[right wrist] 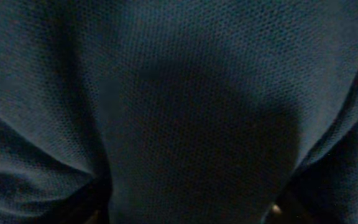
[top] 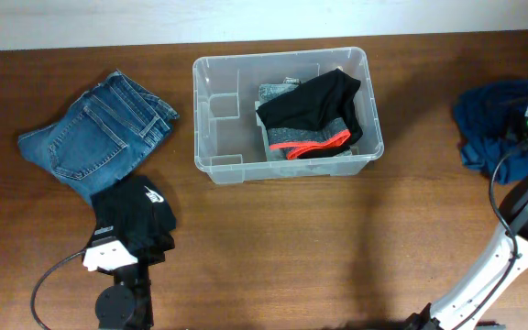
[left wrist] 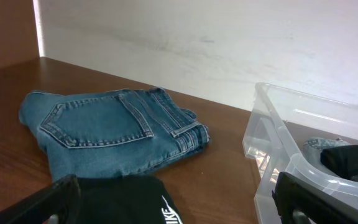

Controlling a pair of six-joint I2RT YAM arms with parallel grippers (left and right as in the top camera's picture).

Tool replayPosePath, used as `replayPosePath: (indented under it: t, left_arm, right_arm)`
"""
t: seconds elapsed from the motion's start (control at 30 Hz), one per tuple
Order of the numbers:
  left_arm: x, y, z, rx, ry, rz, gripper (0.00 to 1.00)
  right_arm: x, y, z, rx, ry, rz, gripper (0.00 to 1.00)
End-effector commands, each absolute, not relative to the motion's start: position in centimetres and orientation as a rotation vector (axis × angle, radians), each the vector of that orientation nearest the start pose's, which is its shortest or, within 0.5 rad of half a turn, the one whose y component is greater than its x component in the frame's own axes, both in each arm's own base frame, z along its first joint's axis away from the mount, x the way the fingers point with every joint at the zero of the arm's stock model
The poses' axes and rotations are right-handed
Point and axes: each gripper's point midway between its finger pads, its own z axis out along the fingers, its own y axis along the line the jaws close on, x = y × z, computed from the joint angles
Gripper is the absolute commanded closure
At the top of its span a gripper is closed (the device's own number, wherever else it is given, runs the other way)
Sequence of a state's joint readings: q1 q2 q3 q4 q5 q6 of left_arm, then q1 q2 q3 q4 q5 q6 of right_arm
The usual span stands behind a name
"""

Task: Pack container
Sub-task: 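Lower the right gripper and grasp the dark teal garment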

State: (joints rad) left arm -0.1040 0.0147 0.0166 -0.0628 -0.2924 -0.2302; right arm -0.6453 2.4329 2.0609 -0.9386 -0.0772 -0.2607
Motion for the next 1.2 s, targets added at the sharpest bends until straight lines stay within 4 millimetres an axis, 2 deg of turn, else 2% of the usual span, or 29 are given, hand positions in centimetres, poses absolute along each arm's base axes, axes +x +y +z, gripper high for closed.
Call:
replayPosePath:
  t: [0.0,0.1,0.23,0.43,0.57,0.8,0.97,1.17]
  left_arm:
    - [24.3,2.6,16.3,-0.320,1.593,-0.006,0.01]
    - [24.3,2.6,16.3,-0.319,1.593,-0.006,0.01]
    - [24.3,2.6,16.3,-0.320,1.593,-0.006,0.00]
    - [24.3,2.6,16.2,-0.320,1.594,-0.006,0.01]
    - [24.3,2.6,16.3,-0.320,1.593,-0.006,0.01]
    - [24.3,2.6,16.3,-0.320,1.593,-0.006,0.01]
    - [24.3,2.6,16.2,-0.319,1.594,-0.006,0.01]
    - [24.3,2.6,16.2,-0.320,1.594,-0.006,0.01]
  right_arm:
    - [42.2,-25.9,-3.4,0.504,2.982,0.122,0.24]
    - [41.7,-24.7,-3.5,0.510,3.020,0.152,0.17]
    - [41.2,-23.5,-3.5,0.604,3.043,0.186,0.11]
    - [41.4,-22.4,-3.5,0.589,3.064,0.199,0.13]
    - [41.4,-22.0,-3.5,0.581,3.072,0.209,0.26]
    - [41.0,-21.9,-3.5,0.590,3.085,0.219,0.63]
    - [41.0,-21.9,-3.5,0.589,3.083,0.218,0.74]
    - [41.4,-22.1,-3.1,0.586,3.070,0.209,0.95]
